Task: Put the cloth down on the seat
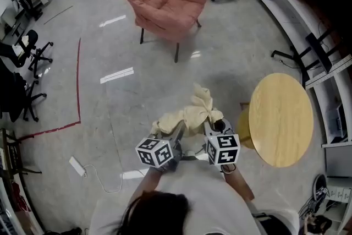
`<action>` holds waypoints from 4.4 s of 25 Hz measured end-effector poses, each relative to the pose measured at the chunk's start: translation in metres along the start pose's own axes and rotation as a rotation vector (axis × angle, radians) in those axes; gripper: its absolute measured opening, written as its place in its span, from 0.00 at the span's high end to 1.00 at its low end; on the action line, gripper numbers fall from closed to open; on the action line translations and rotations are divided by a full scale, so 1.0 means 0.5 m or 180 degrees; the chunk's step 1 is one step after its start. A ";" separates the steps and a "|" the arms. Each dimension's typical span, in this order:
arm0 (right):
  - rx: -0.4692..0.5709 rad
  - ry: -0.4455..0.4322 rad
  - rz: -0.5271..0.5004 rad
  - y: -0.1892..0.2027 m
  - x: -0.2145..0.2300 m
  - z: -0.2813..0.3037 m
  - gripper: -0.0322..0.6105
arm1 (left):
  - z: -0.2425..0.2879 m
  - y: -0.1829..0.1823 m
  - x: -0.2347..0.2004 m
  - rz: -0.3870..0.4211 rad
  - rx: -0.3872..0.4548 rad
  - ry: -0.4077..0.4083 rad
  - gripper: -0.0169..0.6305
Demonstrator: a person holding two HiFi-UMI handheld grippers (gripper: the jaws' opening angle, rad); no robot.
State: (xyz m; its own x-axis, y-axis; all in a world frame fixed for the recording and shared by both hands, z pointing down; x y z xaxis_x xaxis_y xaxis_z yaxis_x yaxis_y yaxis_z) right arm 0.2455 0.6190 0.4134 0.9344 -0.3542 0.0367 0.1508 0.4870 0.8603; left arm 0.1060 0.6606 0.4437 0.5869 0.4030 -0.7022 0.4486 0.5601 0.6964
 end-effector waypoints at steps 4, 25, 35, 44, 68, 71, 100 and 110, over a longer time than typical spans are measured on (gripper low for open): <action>-0.0009 0.0108 0.0052 -0.014 -0.003 0.036 0.83 | 0.025 -0.024 -0.030 0.0066 -0.0044 -0.0081 0.88; 0.0249 0.0472 -0.0062 -0.145 -0.068 0.203 0.83 | 0.097 -0.223 -0.173 0.0553 -0.0097 -0.0142 0.88; 0.0321 0.0515 -0.0066 -0.168 -0.098 0.249 0.83 | 0.102 -0.271 -0.215 0.0801 -0.0197 -0.0167 0.88; 0.0242 0.0456 -0.0133 -0.164 -0.089 0.272 0.83 | 0.119 -0.263 -0.229 0.0846 -0.0275 -0.0251 0.88; 0.0060 -0.0003 -0.0242 -0.278 0.092 0.556 0.83 | 0.396 -0.374 -0.337 0.0749 -0.0383 -0.0727 0.88; 0.0043 -0.0033 -0.0285 -0.294 0.125 0.586 0.83 | 0.438 -0.384 -0.343 0.0721 -0.0366 -0.0758 0.88; 0.0076 -0.0247 -0.0432 -0.370 0.261 0.715 0.83 | 0.624 -0.436 -0.370 0.0658 -0.0304 -0.0976 0.88; 0.0078 -0.0193 -0.0421 -0.369 0.285 0.721 0.83 | 0.651 -0.433 -0.372 0.0642 -0.0317 -0.0937 0.88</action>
State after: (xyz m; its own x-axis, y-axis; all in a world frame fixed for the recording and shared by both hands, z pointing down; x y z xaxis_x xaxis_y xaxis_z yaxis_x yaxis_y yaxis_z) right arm 0.2344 0.1910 0.4430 0.8856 -0.4620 -0.0477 0.2627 0.4134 0.8718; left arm 0.1188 0.2288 0.4716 0.8321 0.2953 -0.4695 0.2447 0.5642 0.7886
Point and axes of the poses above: the fingertips, and each gripper's own axes: z forward along the fingers, x to its right, y out of its underside, the point moved 5 cm from there along -z, backward along the fingers, and after that the axes turned 11 degrees about y, right-handed, at the moved point
